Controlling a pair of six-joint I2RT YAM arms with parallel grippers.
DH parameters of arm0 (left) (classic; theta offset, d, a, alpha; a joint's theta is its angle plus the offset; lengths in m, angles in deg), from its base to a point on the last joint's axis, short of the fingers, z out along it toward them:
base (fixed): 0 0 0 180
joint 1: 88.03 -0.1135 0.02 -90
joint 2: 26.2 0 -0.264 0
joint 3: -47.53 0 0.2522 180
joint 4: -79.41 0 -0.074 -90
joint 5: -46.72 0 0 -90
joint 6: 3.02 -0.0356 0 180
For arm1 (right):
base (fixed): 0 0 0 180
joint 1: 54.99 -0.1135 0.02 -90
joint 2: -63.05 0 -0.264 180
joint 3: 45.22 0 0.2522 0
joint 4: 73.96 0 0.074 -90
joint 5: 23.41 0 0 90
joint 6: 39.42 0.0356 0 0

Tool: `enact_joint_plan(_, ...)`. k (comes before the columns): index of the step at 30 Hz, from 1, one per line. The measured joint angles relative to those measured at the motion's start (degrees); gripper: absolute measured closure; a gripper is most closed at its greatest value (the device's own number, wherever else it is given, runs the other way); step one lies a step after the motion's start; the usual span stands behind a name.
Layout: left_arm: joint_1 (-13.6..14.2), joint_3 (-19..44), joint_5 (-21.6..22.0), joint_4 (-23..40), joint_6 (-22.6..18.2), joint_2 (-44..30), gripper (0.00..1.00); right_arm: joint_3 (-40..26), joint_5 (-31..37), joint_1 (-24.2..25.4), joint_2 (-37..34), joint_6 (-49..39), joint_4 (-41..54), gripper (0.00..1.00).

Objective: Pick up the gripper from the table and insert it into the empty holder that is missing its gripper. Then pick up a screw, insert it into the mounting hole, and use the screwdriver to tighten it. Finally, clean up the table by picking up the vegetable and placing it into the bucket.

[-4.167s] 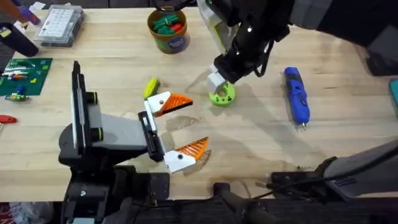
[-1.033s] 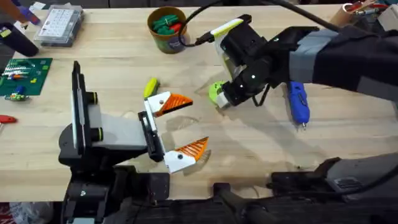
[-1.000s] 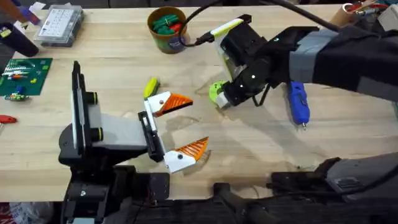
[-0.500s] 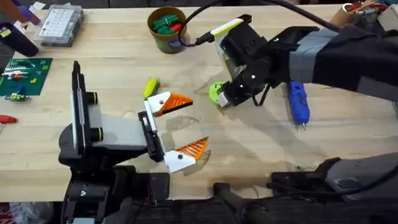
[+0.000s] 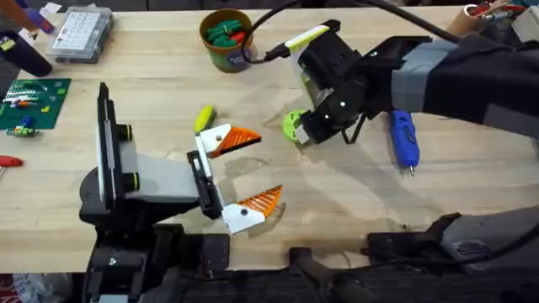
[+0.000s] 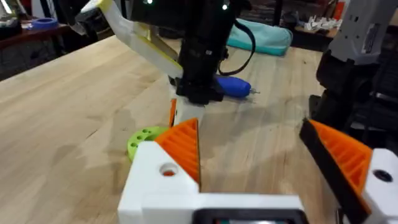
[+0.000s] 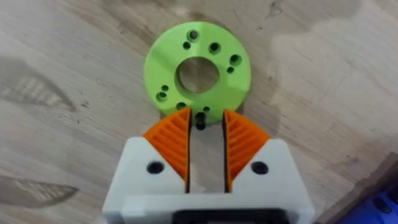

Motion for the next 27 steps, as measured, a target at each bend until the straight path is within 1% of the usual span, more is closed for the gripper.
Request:
enact_joint_plan(2,0.0,0.0,0.0,0.0,0.0,-0.01,0.01,0.0,0.0,0.0,0.0,-0.01,0.02,0.72)
enact_joint_plan(5,0.0,0.0,0.0,0.01,0.0,0.0,0.01,0.0,0.01,0.0,0.0,0.01,0.02,0.778)
enact_joint_plan(6,0.0,0.0,0.0,0.0,0.0,0.0,0.01,0.0,0.02,0.0,0.0,0.0,0.03,0.833)
enact_joint_plan(7,0.0,0.0,0.0,0.0,0.0,0.0,0.01,0.0,0.02,0.0,0.0,0.0,0.04,0.838)
enact_joint_plan(10,0.0,0.0,0.0,0.0,0.0,-0.01,0.01,0.0,-0.2,0.0,0.0,0.17,0.04,0.992)
enact_joint_plan(27,0.0,0.0,0.0,0.0,0.0,-0.01,0.01,0.0,-0.21,0.0,0.01,0.2,0.0,0.992)
